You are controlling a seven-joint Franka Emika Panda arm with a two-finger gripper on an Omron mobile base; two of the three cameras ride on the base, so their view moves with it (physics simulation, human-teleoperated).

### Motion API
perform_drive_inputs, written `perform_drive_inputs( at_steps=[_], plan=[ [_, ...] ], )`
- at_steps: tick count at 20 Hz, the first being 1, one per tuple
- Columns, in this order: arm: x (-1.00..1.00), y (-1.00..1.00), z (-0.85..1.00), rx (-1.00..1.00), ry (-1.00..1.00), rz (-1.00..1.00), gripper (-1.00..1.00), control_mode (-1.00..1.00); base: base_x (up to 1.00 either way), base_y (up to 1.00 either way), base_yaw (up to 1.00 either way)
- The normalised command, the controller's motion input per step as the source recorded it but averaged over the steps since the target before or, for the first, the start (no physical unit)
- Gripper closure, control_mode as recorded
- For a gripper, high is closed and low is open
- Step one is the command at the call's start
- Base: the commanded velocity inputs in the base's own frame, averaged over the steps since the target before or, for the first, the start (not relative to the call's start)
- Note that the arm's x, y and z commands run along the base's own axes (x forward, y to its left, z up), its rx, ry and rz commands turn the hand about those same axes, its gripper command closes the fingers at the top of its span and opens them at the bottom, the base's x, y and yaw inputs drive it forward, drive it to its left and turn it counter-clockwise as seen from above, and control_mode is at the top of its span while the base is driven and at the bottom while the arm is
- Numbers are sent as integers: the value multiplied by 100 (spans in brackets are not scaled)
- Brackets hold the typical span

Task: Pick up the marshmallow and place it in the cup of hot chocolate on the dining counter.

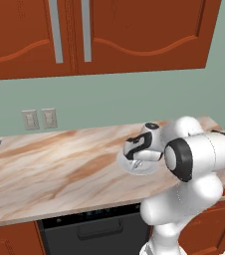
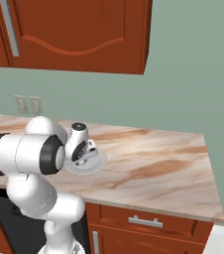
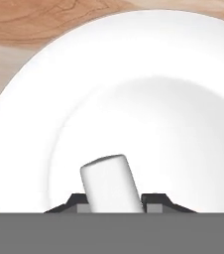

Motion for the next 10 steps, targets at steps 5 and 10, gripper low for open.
perform_drive_inputs(
  at_steps=[5,10],
  plan=[
    [-80,1,48,0,0,0,100,-100,0,0,0],
    [-69,0,100,0,0,0,100,-100,0,0,0]
  ],
)
